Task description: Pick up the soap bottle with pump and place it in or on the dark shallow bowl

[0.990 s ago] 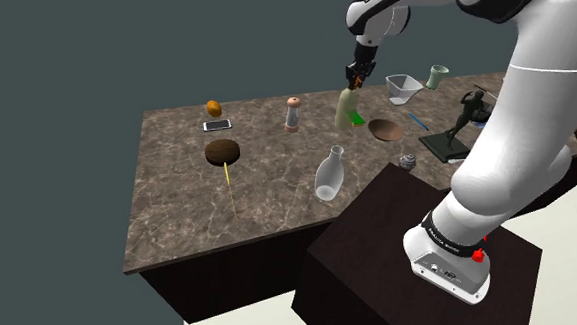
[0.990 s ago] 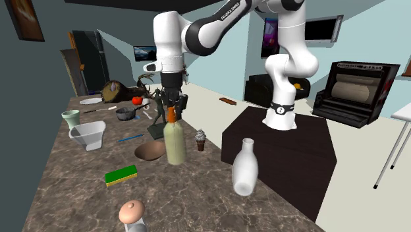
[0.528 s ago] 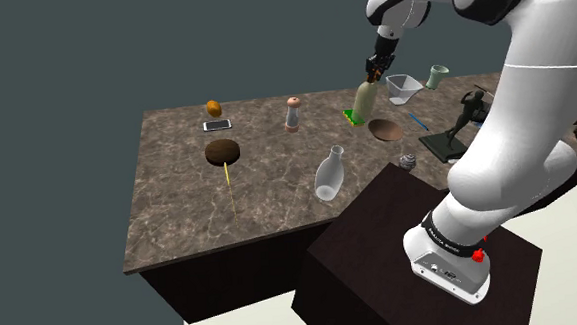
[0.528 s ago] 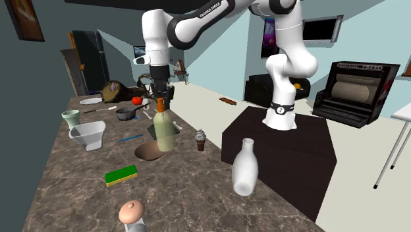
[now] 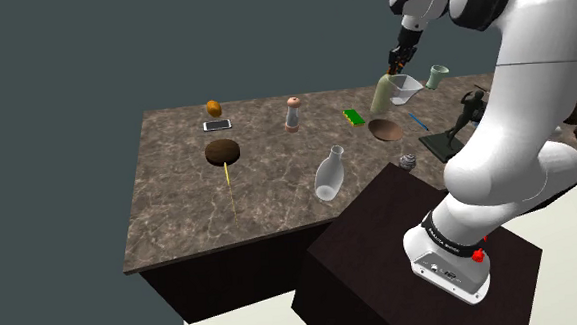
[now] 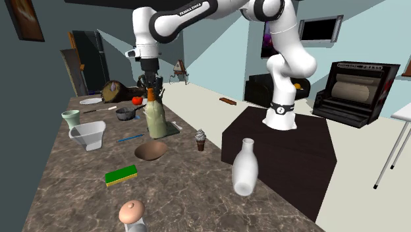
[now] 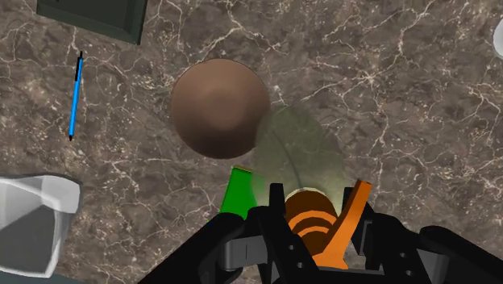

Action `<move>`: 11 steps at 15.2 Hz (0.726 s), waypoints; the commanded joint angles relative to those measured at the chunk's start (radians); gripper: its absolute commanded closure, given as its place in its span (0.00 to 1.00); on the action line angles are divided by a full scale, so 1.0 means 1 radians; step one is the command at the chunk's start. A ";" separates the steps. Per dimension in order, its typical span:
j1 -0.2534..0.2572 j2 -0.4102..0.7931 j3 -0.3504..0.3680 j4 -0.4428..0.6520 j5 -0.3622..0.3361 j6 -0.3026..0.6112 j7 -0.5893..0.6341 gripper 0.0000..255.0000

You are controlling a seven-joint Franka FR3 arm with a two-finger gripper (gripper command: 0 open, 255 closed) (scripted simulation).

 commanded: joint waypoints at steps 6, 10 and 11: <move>-0.157 0.176 -0.008 0.321 0.045 -0.154 -0.118 1.00; -0.190 0.225 -0.004 0.385 0.056 -0.169 -0.138 1.00; -0.189 0.227 -0.004 0.374 0.057 -0.157 -0.139 1.00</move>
